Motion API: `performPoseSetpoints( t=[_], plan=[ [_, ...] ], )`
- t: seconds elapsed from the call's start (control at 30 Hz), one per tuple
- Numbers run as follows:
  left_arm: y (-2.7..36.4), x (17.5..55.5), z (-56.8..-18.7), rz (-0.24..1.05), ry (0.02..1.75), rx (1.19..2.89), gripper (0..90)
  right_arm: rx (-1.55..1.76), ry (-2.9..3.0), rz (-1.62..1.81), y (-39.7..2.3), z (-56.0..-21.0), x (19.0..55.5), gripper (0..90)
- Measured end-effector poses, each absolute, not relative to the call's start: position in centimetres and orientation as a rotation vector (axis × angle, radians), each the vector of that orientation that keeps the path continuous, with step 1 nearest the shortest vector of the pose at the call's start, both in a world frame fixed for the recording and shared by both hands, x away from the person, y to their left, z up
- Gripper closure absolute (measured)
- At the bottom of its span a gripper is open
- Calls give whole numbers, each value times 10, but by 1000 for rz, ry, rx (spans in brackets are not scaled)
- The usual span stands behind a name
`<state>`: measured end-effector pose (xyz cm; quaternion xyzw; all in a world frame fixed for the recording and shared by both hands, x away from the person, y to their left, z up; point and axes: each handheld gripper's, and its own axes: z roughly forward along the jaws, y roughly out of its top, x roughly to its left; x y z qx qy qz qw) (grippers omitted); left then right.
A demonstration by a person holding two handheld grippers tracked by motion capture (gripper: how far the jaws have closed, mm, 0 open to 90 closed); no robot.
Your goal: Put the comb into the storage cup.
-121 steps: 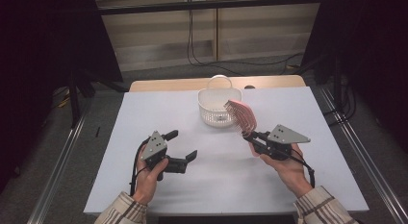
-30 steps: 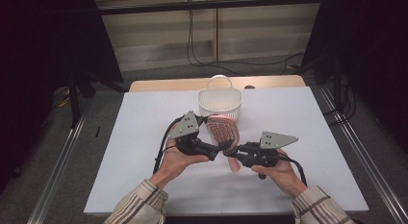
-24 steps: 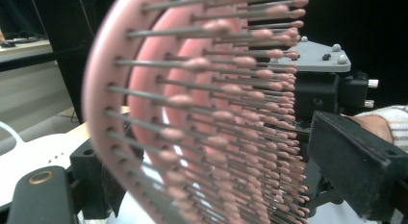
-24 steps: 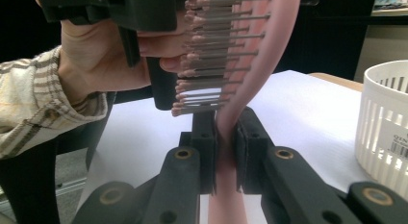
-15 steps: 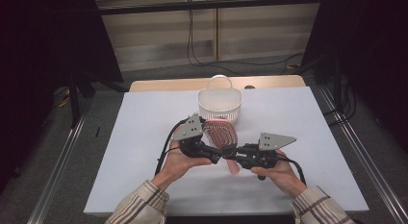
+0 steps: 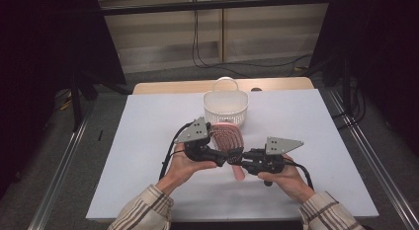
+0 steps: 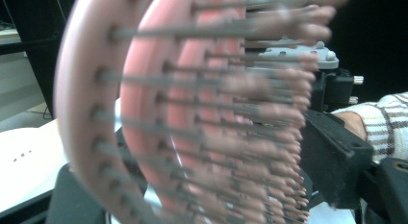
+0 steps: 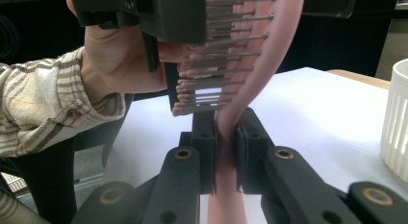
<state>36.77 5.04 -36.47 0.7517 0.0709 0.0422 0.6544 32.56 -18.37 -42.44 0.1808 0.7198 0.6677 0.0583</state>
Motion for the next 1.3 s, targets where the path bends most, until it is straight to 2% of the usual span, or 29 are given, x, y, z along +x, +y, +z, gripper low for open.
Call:
performPoseSetpoints(
  t=[0.43, 0.8, 1.07, 1.3],
  plan=[
    [45, 366, -367, 27, 115, 1717, 482, 557, 2182, 2009, -185, -425, 327, 808],
    [43, 366, -367, 20, 131, 1695, 528, 575, 2163, 2015, -186, -424, 328, 794],
    [42, 364, -366, 34, 145, 1669, 603, 602, 2148, 2010, -188, -423, 329, 758],
    [41, 363, -366, 38, 168, 1668, 607, 600, 2142, 1993, -188, -423, 329, 750]
  ],
)
